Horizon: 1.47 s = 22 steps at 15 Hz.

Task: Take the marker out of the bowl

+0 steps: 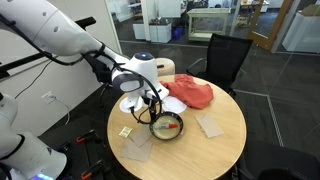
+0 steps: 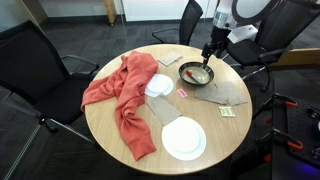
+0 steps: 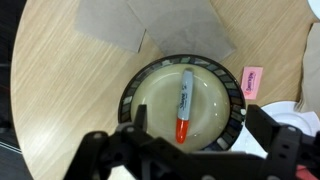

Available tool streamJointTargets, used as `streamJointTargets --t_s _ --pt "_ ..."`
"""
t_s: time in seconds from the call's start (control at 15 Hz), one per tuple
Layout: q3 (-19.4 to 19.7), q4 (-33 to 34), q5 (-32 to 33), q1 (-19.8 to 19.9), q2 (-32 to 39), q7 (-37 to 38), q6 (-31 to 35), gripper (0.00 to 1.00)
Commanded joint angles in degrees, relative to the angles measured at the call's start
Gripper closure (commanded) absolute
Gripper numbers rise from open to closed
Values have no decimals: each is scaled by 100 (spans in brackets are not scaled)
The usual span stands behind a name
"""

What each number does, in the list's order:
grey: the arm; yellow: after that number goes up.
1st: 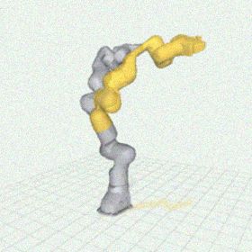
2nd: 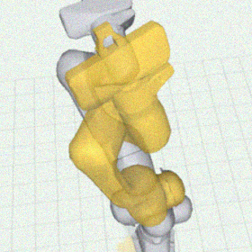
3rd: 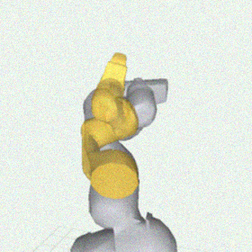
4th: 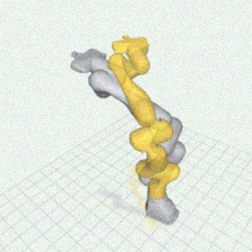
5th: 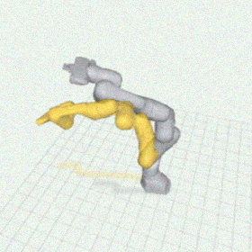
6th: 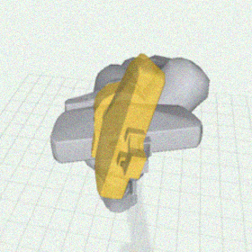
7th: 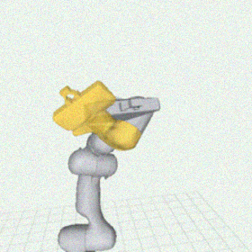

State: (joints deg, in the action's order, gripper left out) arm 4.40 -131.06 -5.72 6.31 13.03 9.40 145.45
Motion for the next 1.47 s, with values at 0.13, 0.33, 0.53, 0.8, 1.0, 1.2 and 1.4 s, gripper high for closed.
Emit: streamJointTargets --t_s 0.13,0.33,0.53,0.8,1.0,1.2,1.4 --pt "44 643 -46 -18 894 -68 328 0" --pt "78 835 22 -69 1241 15 532 0" --pt "85 998 30 -77 1527 8 719 0" --pt "112 1176 51 -128 1811 67 863 0" --pt "143 1301 81 -172 1991 105 880 0" --pt "186 1409 105 -225 2142 125 886 0" --pt "244 1522 115 -279 2295 142 900 0"
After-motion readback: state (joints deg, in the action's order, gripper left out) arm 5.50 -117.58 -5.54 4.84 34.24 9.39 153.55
